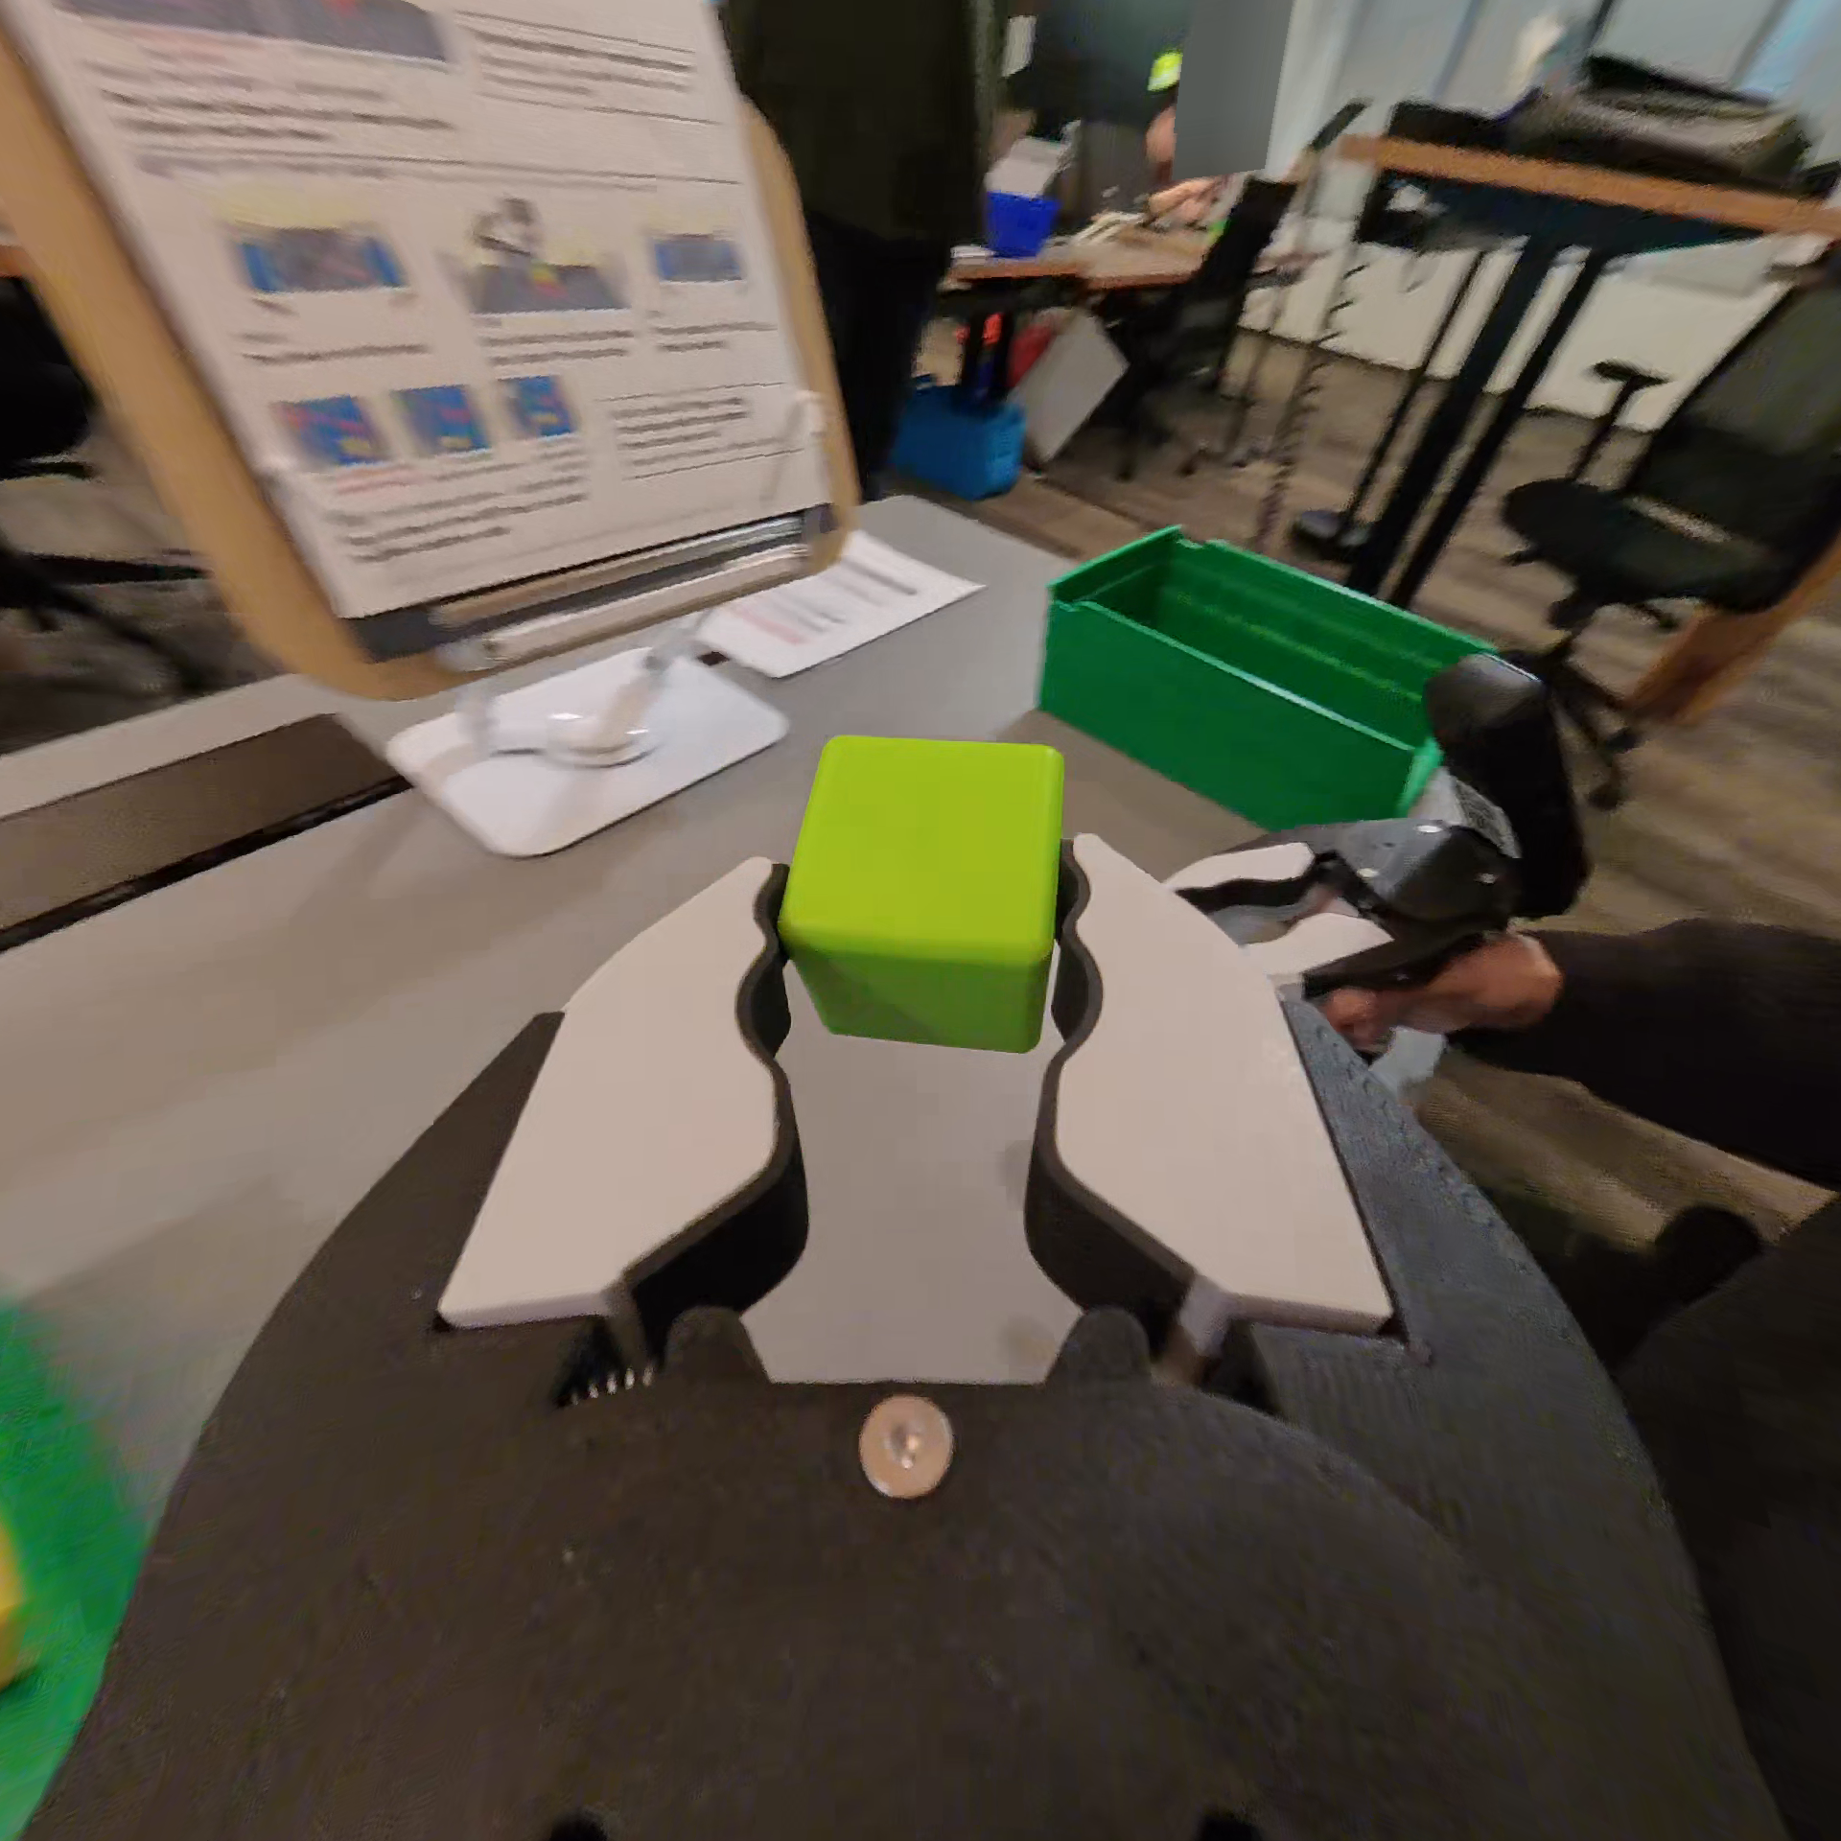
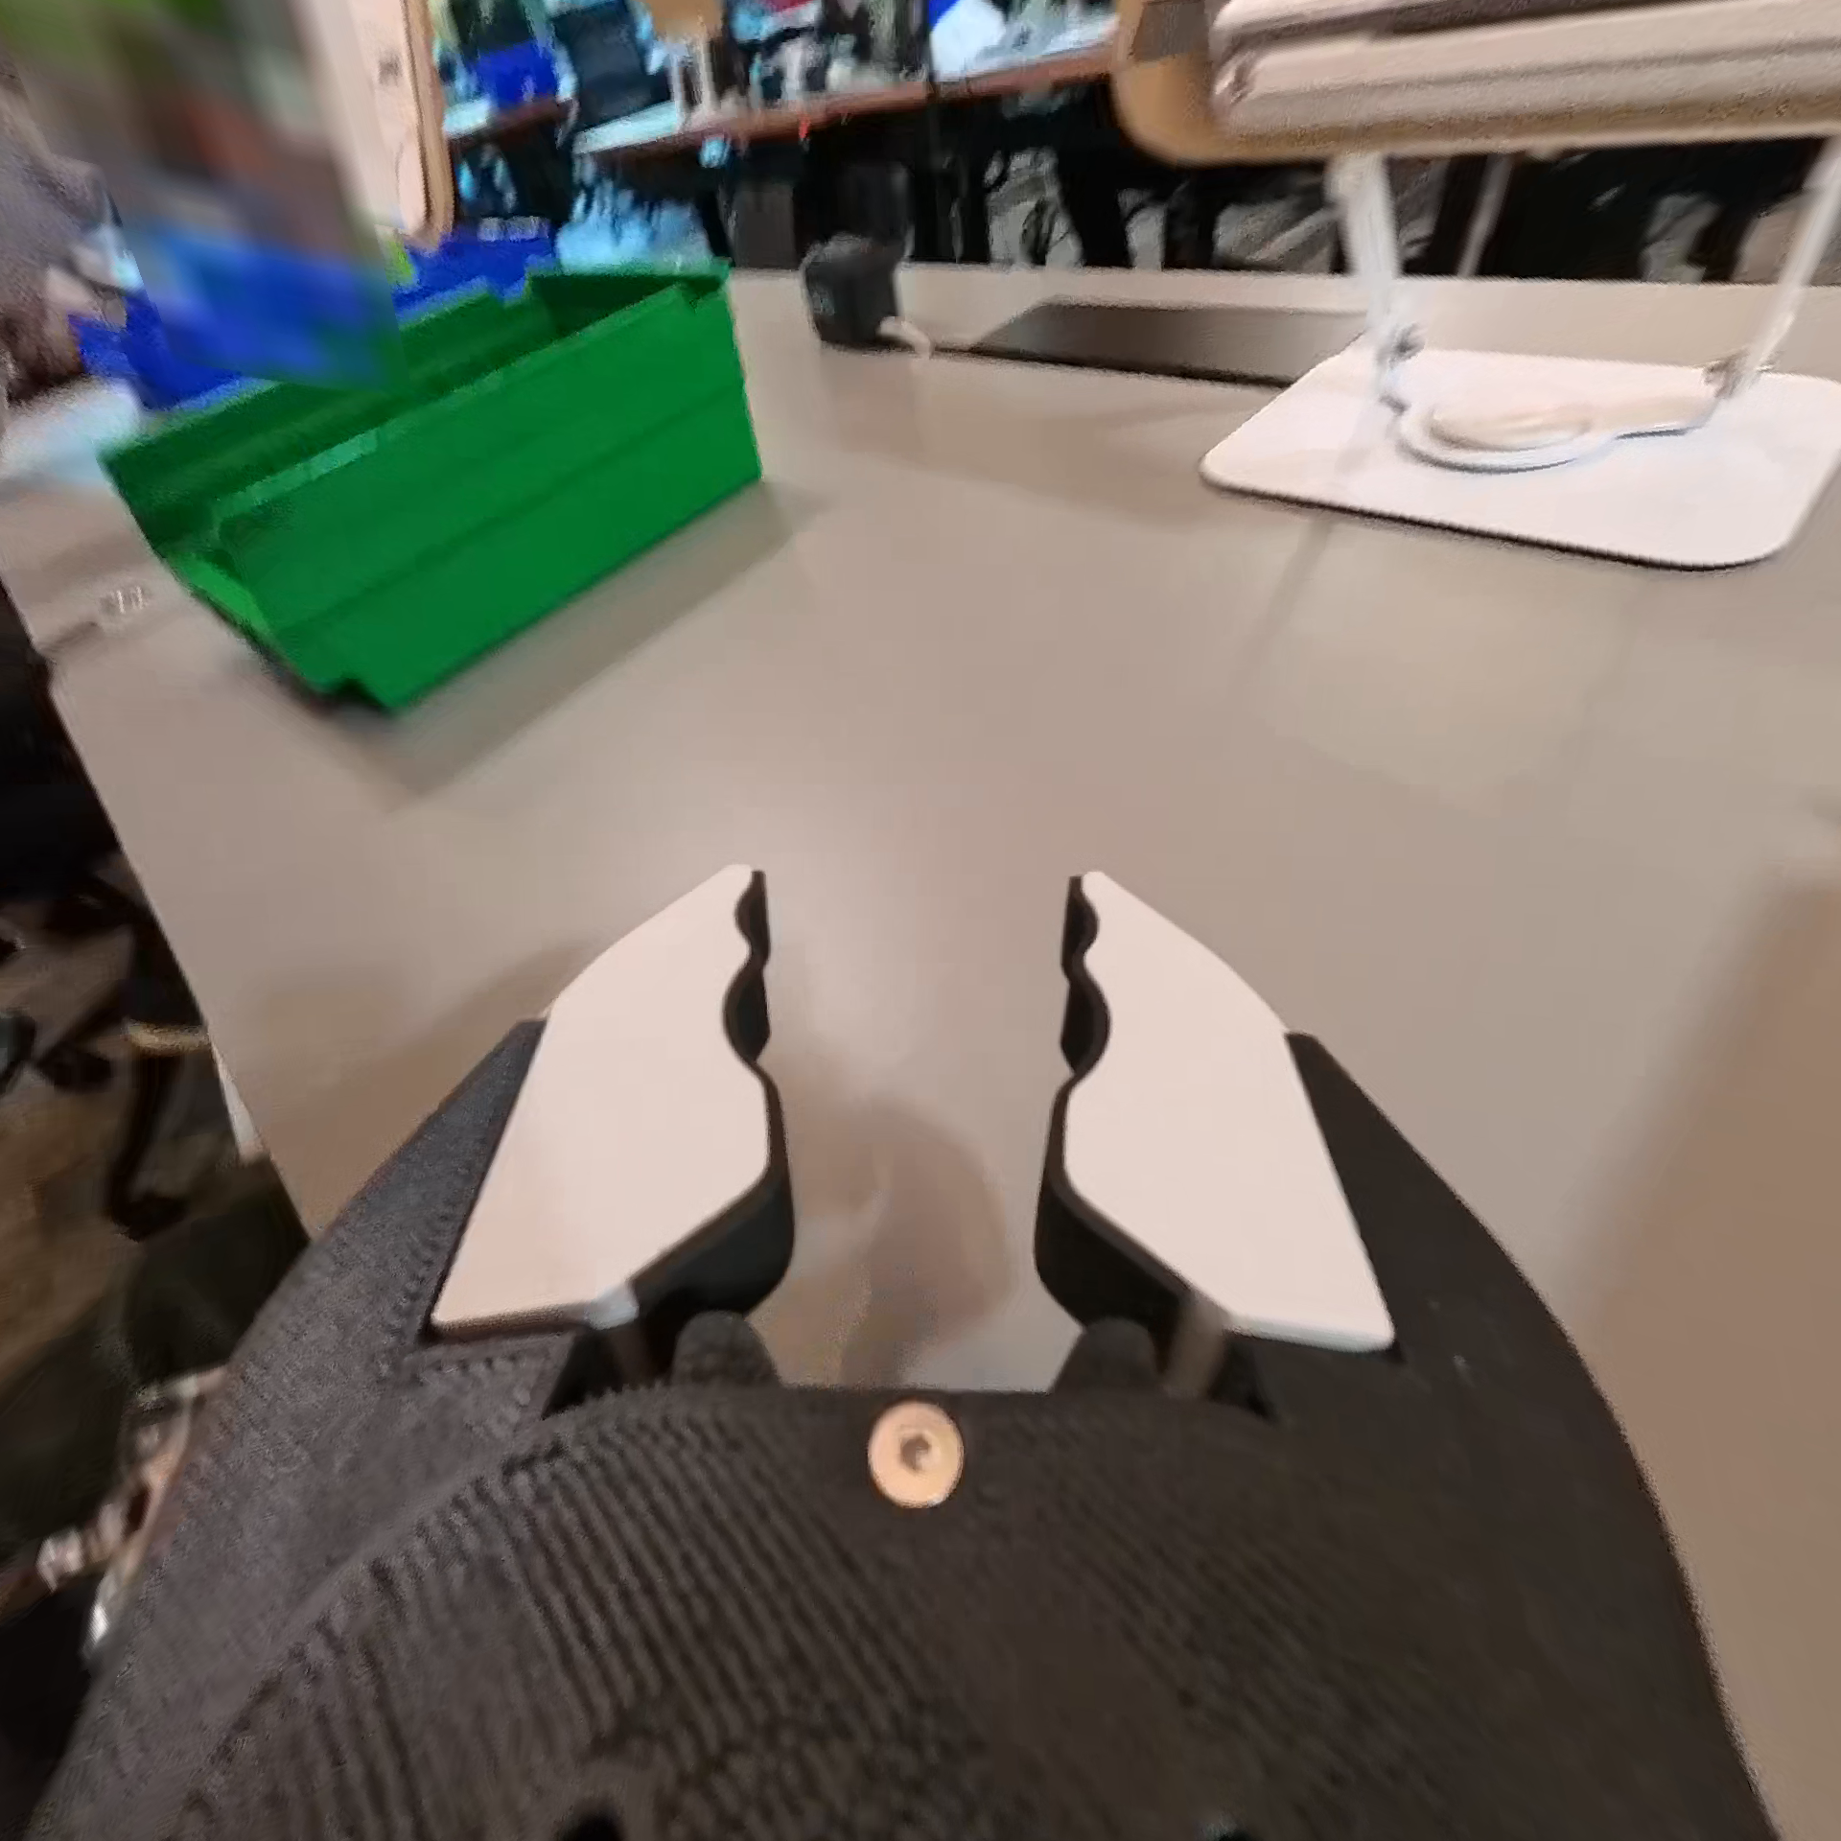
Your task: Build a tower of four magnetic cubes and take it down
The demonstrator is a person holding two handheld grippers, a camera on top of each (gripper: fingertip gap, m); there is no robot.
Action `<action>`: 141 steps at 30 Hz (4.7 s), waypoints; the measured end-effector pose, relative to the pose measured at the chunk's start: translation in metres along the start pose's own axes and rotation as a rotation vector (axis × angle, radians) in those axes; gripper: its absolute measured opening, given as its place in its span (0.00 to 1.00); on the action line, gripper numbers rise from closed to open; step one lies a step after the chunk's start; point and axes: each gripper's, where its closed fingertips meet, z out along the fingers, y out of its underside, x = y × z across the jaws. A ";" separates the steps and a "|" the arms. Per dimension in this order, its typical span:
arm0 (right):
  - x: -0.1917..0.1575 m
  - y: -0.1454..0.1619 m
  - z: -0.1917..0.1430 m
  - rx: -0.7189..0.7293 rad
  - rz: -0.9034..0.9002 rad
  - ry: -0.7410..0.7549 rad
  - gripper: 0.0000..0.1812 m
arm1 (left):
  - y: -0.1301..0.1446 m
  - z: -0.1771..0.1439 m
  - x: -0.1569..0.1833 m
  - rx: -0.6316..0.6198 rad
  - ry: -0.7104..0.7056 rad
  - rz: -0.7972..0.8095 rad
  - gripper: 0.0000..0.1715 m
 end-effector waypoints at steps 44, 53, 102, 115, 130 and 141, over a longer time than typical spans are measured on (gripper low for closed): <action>-0.051 0.002 -0.016 0.069 0.223 -0.468 0.28 | 0.138 0.108 0.110 -0.113 0.621 -0.300 0.31; -0.054 0.002 -0.017 0.072 0.206 -0.476 0.27 | 0.136 0.107 0.113 -0.104 0.642 -0.325 0.31; -0.052 0.013 -0.018 -0.012 0.001 -0.459 0.25 | 0.147 0.101 0.107 -0.175 0.658 -0.350 0.33; -0.047 0.001 -0.019 0.063 0.073 -0.437 0.25 | 0.137 0.105 0.108 -0.141 0.608 -0.254 0.30; -0.050 -0.010 -0.020 0.120 0.295 -0.492 0.34 | 0.113 0.106 0.106 0.000 0.623 -0.417 0.29; -0.040 -0.026 -0.026 0.235 0.414 -0.494 0.28 | 0.104 0.113 0.098 0.103 0.566 -0.535 0.29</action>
